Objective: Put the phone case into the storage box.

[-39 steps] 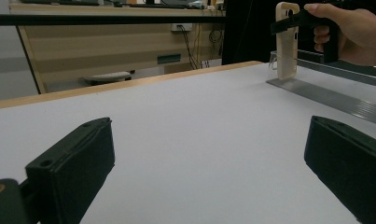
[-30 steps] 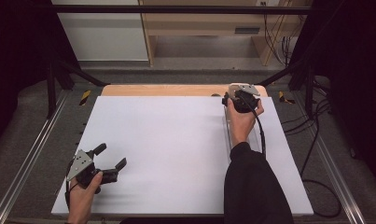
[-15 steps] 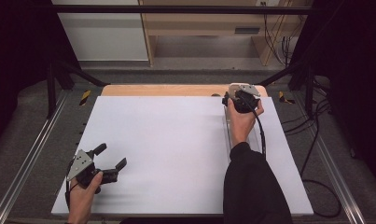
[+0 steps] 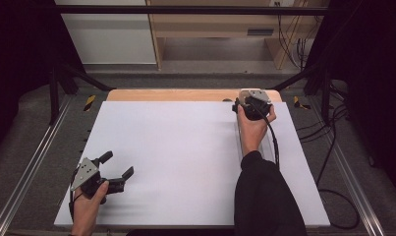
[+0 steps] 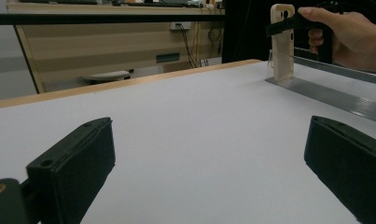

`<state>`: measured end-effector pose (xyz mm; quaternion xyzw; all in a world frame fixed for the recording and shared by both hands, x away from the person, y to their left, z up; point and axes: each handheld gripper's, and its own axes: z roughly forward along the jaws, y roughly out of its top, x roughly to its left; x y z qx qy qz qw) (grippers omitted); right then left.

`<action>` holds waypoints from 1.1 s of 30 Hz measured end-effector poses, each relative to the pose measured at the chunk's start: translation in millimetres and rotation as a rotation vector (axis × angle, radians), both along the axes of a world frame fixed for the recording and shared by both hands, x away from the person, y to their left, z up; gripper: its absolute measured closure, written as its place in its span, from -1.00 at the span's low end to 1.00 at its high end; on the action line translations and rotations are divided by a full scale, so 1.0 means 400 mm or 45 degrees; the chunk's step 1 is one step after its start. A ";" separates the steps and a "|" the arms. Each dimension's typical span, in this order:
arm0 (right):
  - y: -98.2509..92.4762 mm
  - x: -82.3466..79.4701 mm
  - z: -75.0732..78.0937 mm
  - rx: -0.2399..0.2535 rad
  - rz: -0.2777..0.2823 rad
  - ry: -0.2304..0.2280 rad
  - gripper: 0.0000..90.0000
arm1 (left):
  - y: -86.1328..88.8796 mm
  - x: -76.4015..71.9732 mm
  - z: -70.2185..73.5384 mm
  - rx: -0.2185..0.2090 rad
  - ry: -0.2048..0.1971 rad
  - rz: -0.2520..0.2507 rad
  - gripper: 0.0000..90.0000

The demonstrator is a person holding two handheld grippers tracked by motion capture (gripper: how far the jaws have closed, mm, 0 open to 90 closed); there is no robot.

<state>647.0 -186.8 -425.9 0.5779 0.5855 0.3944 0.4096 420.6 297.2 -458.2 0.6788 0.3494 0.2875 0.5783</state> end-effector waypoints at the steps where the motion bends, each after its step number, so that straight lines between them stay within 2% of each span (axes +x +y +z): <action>1: 0.001 0.000 0.000 -0.008 0.002 0.000 -0.76 | 0.000 0.000 0.000 0.000 0.000 0.000 -0.97; 11: 0.002 0.001 0.001 -0.030 0.005 0.011 -0.77 | -0.001 0.000 0.000 0.003 0.002 -0.004 -0.97; 22: 0.002 0.002 -0.002 -0.015 0.007 0.024 -0.78 | -0.001 0.000 -0.001 0.000 0.004 -0.004 -0.96; 33: 0.000 0.004 -0.004 -0.028 0.012 0.029 -0.80 | 0.000 0.000 -0.001 0.003 0.007 -0.003 -0.96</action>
